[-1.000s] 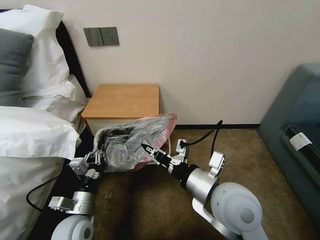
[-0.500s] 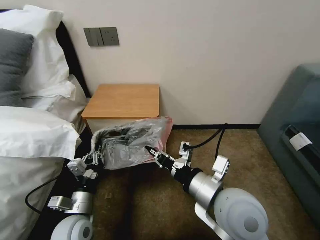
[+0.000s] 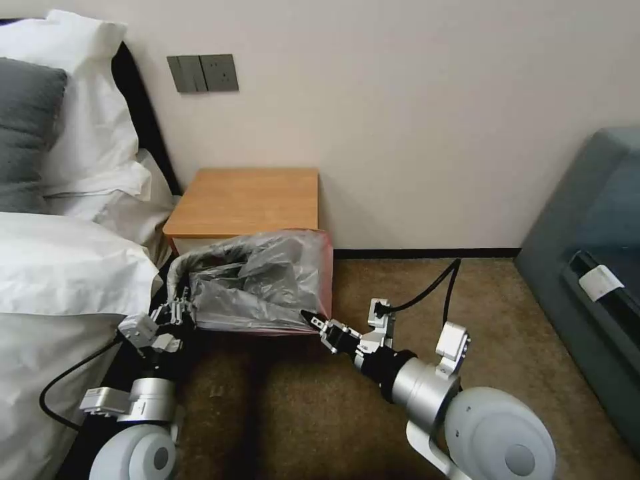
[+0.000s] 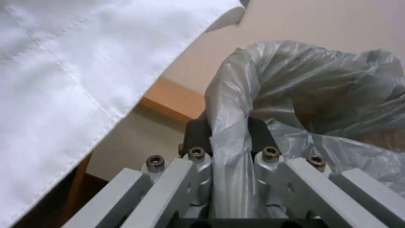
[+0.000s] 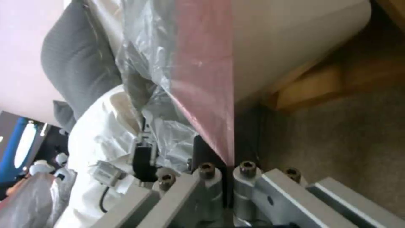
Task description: Pick up the garbage bag from the table and place it over the trash can.
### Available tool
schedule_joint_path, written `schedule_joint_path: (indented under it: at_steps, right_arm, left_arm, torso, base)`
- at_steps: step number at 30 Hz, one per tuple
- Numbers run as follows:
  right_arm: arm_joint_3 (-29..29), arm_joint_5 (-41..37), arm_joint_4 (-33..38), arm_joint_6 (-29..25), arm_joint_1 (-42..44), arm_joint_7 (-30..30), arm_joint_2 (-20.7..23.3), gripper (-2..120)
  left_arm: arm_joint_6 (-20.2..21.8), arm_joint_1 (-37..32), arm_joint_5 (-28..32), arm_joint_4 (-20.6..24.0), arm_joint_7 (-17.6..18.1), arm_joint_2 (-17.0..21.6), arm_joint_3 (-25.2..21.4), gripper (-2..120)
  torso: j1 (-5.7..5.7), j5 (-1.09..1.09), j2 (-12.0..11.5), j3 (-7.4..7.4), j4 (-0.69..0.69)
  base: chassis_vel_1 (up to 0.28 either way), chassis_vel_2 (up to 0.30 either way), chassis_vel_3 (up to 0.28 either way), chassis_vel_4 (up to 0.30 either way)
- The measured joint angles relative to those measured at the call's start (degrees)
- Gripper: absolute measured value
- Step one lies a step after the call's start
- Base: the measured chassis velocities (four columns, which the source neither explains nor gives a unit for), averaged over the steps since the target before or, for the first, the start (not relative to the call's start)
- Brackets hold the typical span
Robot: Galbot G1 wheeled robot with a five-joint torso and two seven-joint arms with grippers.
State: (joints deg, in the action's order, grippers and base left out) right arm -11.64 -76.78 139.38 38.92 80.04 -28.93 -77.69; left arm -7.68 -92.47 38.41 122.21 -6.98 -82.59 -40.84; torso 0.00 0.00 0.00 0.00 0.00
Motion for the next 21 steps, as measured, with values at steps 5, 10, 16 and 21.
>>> schedule_joint_path:
  at_steps: [5,10,16,21]
  right_arm:
    - [-0.70,1.29,-1.31,0.97,-0.16,1.33,1.53,0]
    - [-1.10,3.25,-3.55,0.84,-1.27,2.30,1.22,0]
    - [-1.45,8.32,-7.23,0.03,-3.37,5.75,0.48,0]
    - [-1.48,10.07,-8.93,0.16,-3.87,7.88,0.87,0]
  left_arm:
    - [0.84,0.14,2.13,0.17,-0.02,0.20,-0.79,8]
    - [1.24,-0.18,3.09,0.59,-0.39,0.18,-1.22,8]
    - [1.44,-0.80,3.19,0.87,-1.82,0.15,-1.57,8]
    - [1.77,-1.04,3.72,1.12,-2.64,0.15,-1.91,8]
  torso:
    - [0.00,0.00,0.00,0.00,0.00]
    - [0.00,0.00,0.00,0.00,0.00]
    - [0.00,0.00,0.00,0.00,0.00]
    - [0.00,0.00,0.00,0.00,0.00]
  base:
    - [0.000,0.000,0.000,0.000]
    - [0.000,0.000,0.000,0.000]
    - [0.000,0.000,0.000,0.000]
    - [0.000,0.000,0.000,0.000]
